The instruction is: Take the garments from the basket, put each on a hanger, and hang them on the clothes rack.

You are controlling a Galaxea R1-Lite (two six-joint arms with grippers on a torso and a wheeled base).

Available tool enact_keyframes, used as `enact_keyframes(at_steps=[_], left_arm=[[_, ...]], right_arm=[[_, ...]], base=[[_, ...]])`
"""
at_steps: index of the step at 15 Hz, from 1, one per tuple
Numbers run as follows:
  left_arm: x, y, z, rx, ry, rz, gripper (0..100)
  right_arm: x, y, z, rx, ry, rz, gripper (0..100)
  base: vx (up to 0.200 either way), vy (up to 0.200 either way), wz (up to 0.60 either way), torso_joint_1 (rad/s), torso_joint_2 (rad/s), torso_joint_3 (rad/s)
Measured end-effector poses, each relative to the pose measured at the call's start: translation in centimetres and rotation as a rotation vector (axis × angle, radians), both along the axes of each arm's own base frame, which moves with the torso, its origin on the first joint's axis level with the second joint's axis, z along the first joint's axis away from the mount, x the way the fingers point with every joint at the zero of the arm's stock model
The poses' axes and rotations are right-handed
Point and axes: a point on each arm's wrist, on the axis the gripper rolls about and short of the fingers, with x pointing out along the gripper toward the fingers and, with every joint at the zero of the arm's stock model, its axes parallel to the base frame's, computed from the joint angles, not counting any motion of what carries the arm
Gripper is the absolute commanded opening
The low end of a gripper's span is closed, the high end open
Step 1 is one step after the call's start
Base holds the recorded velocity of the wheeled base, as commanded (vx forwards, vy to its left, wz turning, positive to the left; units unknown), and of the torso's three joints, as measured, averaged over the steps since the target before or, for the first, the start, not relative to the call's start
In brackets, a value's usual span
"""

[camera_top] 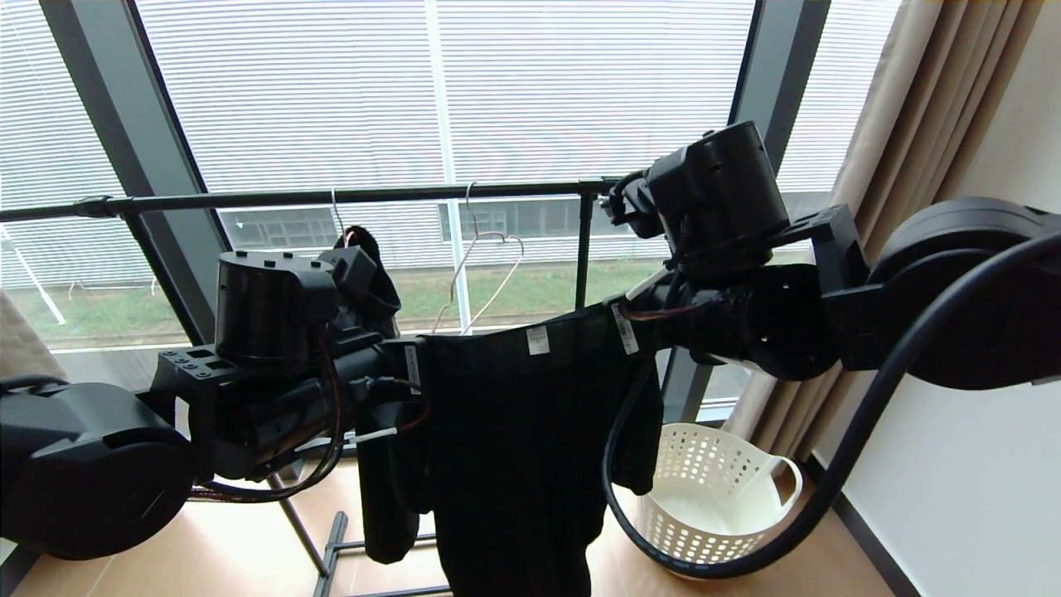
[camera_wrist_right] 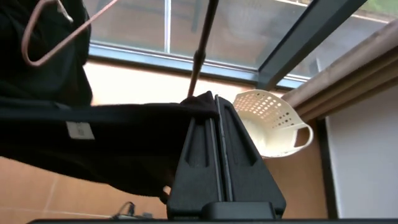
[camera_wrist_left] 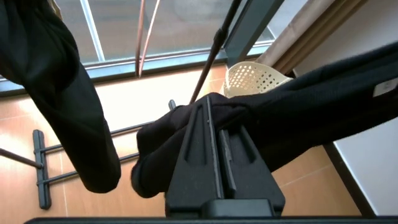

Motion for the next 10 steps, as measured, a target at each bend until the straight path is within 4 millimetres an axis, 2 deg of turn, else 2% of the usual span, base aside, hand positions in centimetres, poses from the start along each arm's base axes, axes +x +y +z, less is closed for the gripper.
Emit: enact_keyframes(at_steps=[5, 7, 10], left_arm=[[0.0, 0.4, 1.1, -0.013, -0.035, 0.009, 0], [-0.1, 0.5, 1.3, -0.016, -0.042, 0.010, 0], [0.1, 0.3, 2.0, -0.011, -0.069, 0.003, 0]], right_arm=[[-1.7, -1.5, -3.3, -0.196, -0.074, 0.237, 0], [-2.2, -2.0, -3.3, -0.194, -0.131, 0.278, 0], [-2.7, -2.5, -3.5, -0.208, -0.120, 0.282, 0]], base=[[0.000, 0.000, 0.00, 0.000, 0.00, 0.000], [0.000, 0.000, 0.00, 0.000, 0.00, 0.000], [0.000, 0.000, 0.00, 0.000, 0.00, 0.000]])
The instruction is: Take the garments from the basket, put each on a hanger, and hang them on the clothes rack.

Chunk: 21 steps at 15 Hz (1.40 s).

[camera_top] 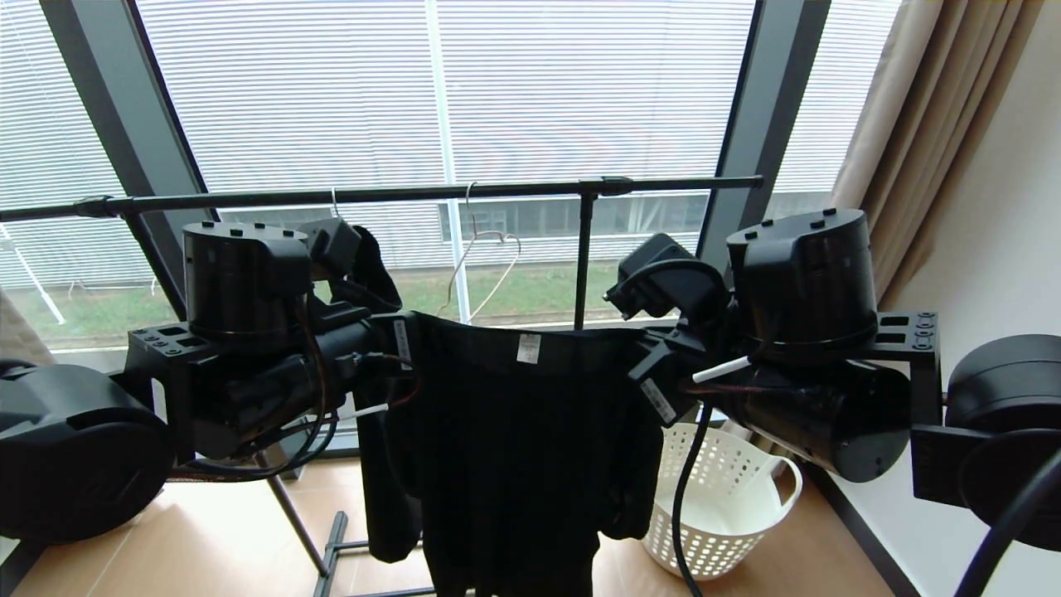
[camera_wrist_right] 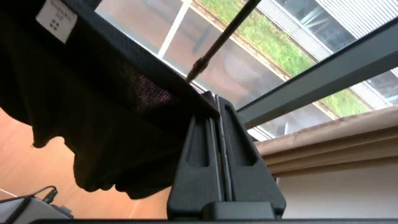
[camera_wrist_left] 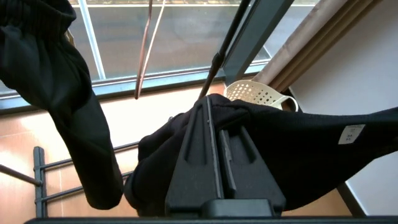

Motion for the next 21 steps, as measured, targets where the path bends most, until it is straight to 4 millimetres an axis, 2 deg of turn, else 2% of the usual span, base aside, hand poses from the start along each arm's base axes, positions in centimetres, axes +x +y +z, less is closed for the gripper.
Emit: enact_keyframes(at_steps=[3, 6, 9, 12, 14, 18, 21], left_arm=[[1.0, -0.6, 1.9, 0.003, -0.060, -0.008, 0], [2.5, -1.6, 3.2, 0.020, -0.100, -0.022, 0], [3.6, -3.3, 4.3, 0.029, -0.113, -0.046, 0], [4.4, -5.0, 5.2, 0.043, -0.146, -0.077, 0], [4.6, -5.8, 5.3, 0.053, -0.137, -0.094, 0], [4.5, -7.6, 5.4, 0.053, -0.138, -0.132, 0], [4.4, -8.0, 5.2, 0.055, -0.135, -0.141, 0]], right_arm=[[-1.1, -1.1, -0.1, -0.090, 0.008, 0.041, 0], [-3.6, -1.7, 0.2, -0.132, 0.026, 0.165, 0], [-7.2, 0.4, 0.2, -0.094, 0.051, 0.305, 0], [-8.8, 2.9, 0.4, 0.028, 0.098, 0.338, 0], [-9.1, 4.2, 0.5, 0.080, 0.122, 0.339, 0], [-8.9, 7.9, 1.2, 0.292, 0.189, 0.273, 0], [-8.4, 10.2, 1.6, 0.407, 0.197, 0.205, 0]], base=[[0.000, 0.000, 0.00, 0.000, 0.00, 0.000], [0.000, 0.000, 0.00, 0.000, 0.00, 0.000], [0.000, 0.000, 0.00, 0.000, 0.00, 0.000], [0.000, 0.000, 0.00, 0.000, 0.00, 0.000], [0.000, 0.000, 0.00, 0.000, 0.00, 0.000], [0.000, 0.000, 0.00, 0.000, 0.00, 0.000], [0.000, 0.000, 0.00, 0.000, 0.00, 0.000]])
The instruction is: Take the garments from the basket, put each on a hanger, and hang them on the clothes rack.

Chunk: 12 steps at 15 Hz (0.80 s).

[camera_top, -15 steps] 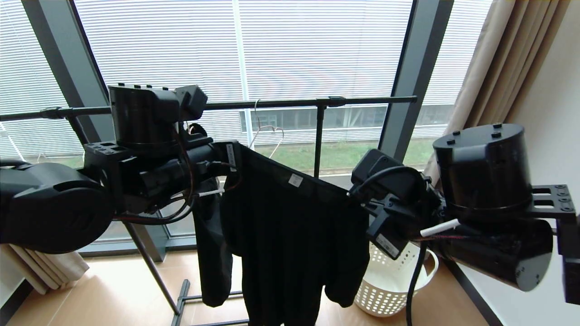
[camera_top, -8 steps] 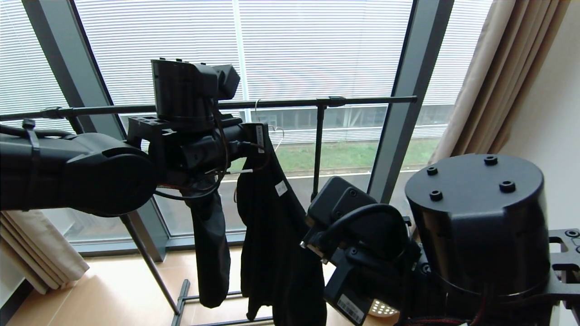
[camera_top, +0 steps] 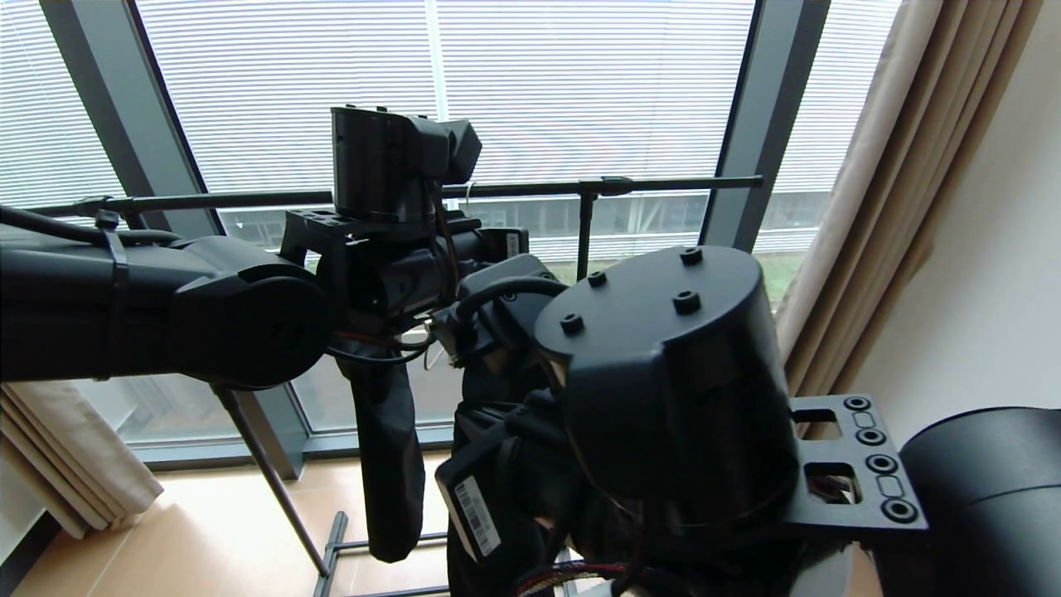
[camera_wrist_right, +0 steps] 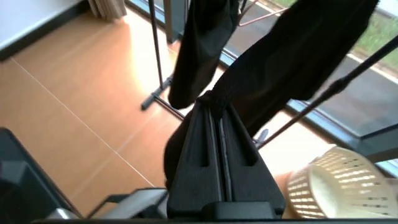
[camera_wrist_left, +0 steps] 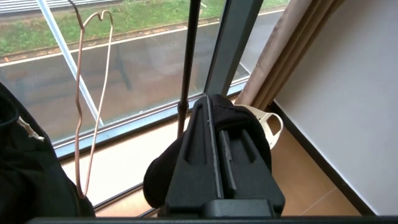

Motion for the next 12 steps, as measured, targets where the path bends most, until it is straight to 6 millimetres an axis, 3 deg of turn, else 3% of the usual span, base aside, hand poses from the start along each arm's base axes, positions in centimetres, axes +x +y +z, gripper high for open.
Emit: enact_keyframes(at_steps=[2, 4, 6, 8, 12], left_arm=[[0.0, 0.0, 0.0, 0.000, -0.001, 0.000, 0], [0.2, 0.3, 0.0, 0.000, -0.002, 0.015, 0], [0.4, 1.1, 0.0, 0.012, 0.014, 0.036, 0], [0.0, 2.1, 0.1, 0.061, 0.062, 0.048, 0], [-1.7, 4.0, 1.2, 0.143, 0.088, 0.049, 0]], right_arm=[[0.2, 0.6, -0.3, -0.012, 0.006, -0.016, 0], [0.1, -0.1, -0.9, -0.119, 0.035, -0.015, 0], [0.5, -2.7, -0.7, -0.310, 0.046, -0.007, 0], [2.2, -5.4, 0.2, -0.383, 0.019, -0.044, 0], [6.5, -9.2, 1.6, -0.350, -0.029, -0.210, 0]], base=[[0.000, 0.000, 0.00, 0.000, 0.00, 0.000], [0.000, 0.000, 0.00, 0.000, 0.00, 0.000], [0.000, 0.000, 0.00, 0.000, 0.00, 0.000], [0.000, 0.000, 0.00, 0.000, 0.00, 0.000], [0.000, 0.000, 0.00, 0.000, 0.00, 0.000]])
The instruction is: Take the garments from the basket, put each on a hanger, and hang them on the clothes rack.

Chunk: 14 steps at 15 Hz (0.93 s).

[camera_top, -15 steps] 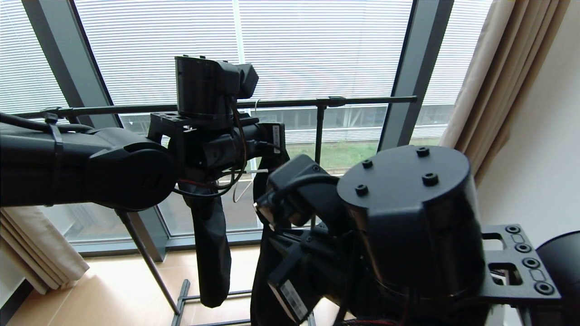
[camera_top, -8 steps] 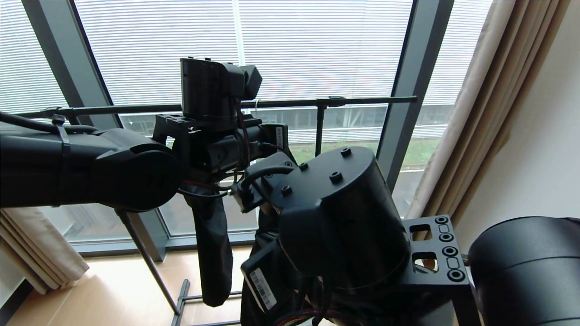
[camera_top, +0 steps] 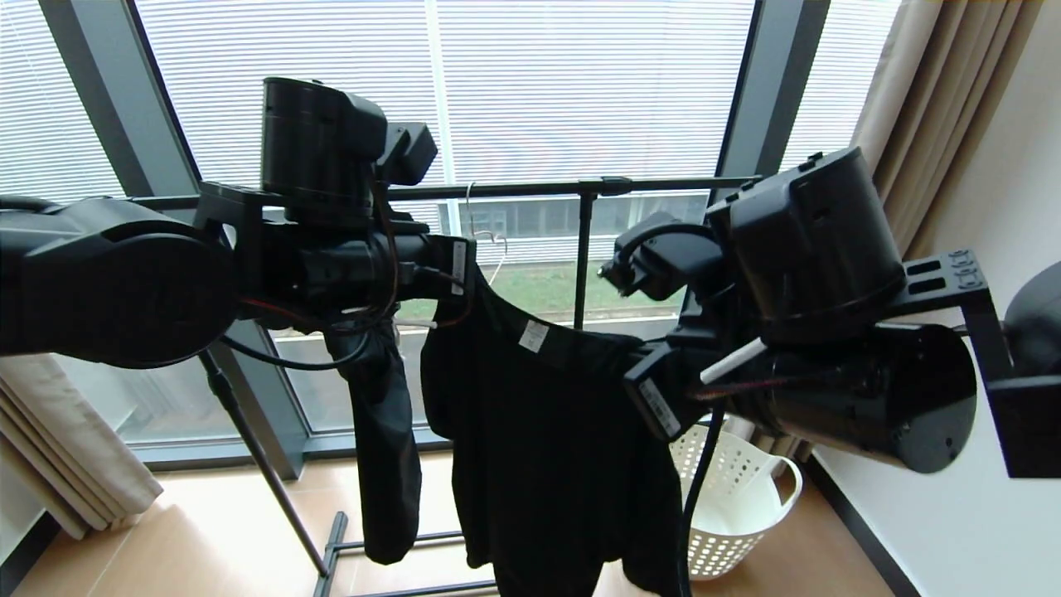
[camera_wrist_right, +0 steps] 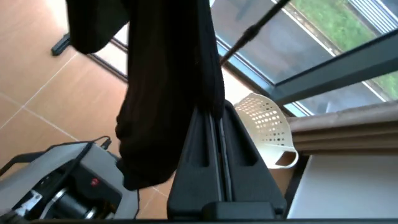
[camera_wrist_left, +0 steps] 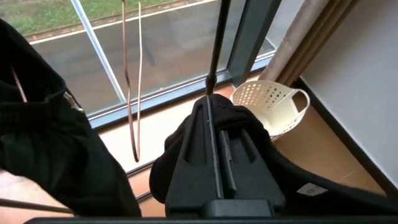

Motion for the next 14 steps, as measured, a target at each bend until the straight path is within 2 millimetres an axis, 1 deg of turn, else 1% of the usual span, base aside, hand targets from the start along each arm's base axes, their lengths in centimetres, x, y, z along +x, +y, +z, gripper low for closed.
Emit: enact_keyframes(at_steps=[2, 3, 4, 5, 8, 9, 11, 12, 14], left_arm=[[-1.2, 0.7, -0.1, 0.037, 0.012, -0.015, 0], [-1.7, 0.9, 0.0, 0.040, 0.009, -0.020, 0], [-2.3, 0.8, -0.3, 0.049, 0.020, -0.034, 0], [-3.3, 0.4, -1.4, 0.073, 0.052, -0.063, 0], [-6.7, -1.9, -4.0, 0.131, 0.126, -0.193, 0], [-7.5, -2.5, -4.7, 0.141, 0.146, -0.228, 0], [-8.6, -3.5, -5.3, 0.124, 0.175, -0.256, 0], [-9.1, -4.2, -5.4, 0.103, 0.186, -0.277, 0], [-9.6, -5.2, -5.3, 0.060, 0.182, -0.294, 0]], right_arm=[[2.2, -0.5, 0.4, 0.056, -0.075, -0.083, 0], [2.8, -0.5, 0.3, 0.059, -0.084, -0.108, 0], [3.5, -0.3, 0.5, 0.098, -0.120, -0.138, 0], [4.3, 0.4, 0.4, 0.144, -0.151, -0.170, 0], [6.7, 2.5, 0.3, 0.307, -0.185, -0.255, 0], [7.1, 3.2, 0.2, 0.337, -0.186, -0.265, 0], [7.4, 4.2, -0.2, 0.364, -0.182, -0.272, 0], [7.5, 4.6, -0.5, 0.364, -0.176, -0.268, 0], [7.5, 5.1, -0.8, 0.362, -0.172, -0.262, 0]], base=[[0.000, 0.000, 0.00, 0.000, 0.00, 0.000], [0.000, 0.000, 0.00, 0.000, 0.00, 0.000], [0.000, 0.000, 0.00, 0.000, 0.00, 0.000], [0.000, 0.000, 0.00, 0.000, 0.00, 0.000], [0.000, 0.000, 0.00, 0.000, 0.00, 0.000], [0.000, 0.000, 0.00, 0.000, 0.00, 0.000], [0.000, 0.000, 0.00, 0.000, 0.00, 0.000], [0.000, 0.000, 0.00, 0.000, 0.00, 0.000], [0.000, 0.000, 0.00, 0.000, 0.00, 0.000]])
